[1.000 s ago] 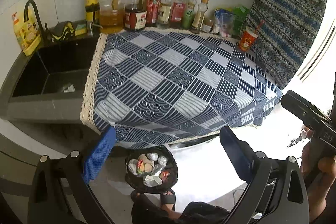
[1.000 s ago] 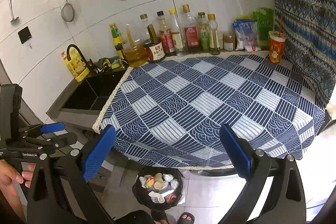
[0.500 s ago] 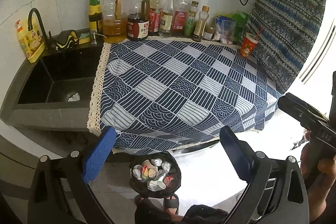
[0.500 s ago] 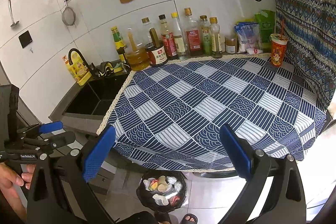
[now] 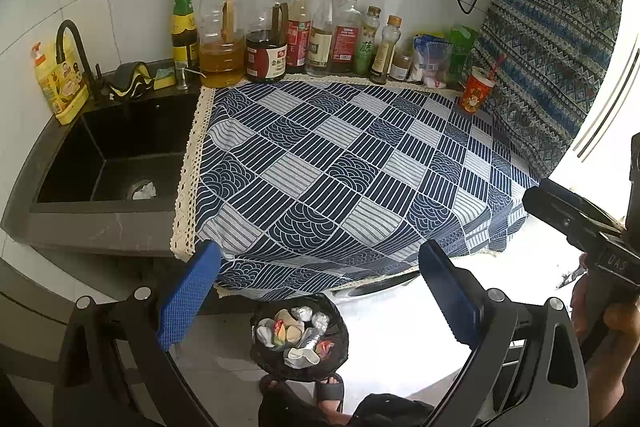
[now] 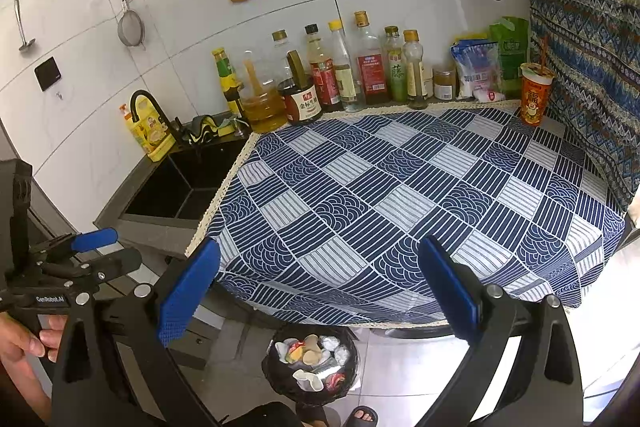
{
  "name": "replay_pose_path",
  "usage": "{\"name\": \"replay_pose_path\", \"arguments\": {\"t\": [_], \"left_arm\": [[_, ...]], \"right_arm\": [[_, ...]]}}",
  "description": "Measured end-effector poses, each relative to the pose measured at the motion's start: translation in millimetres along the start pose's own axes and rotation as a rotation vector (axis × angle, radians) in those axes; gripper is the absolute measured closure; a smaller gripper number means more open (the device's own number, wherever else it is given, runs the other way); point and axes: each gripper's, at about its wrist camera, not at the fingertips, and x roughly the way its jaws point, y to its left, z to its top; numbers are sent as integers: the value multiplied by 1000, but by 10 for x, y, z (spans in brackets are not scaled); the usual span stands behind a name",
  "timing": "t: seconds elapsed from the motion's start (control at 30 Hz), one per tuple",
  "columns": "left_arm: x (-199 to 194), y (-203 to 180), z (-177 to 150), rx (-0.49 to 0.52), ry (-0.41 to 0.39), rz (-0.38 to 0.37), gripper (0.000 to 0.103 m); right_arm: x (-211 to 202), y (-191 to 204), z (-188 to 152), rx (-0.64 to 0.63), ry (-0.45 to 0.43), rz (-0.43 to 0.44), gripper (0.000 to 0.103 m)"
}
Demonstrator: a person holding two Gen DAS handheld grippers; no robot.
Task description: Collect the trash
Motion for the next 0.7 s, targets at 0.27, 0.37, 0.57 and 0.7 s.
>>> {"name": "replay_pose_path", "arguments": {"t": [0.27, 0.37, 0.57, 0.7], "left_arm": [[16, 11, -9, -4, 10, -3, 7], [13, -5, -11, -1, 10, -10, 7], [30, -22, -11, -6, 15, -13, 7], [37, -30, -5, -9, 14, -19, 7]], "right_arm": [[-4, -23, -19, 11, 4, 8, 5], [-7, -22, -15, 11, 4, 8, 5], [-31, -56, -18, 15, -2, 6, 5], [-33, -78, -13, 16, 0, 4, 5]]}}
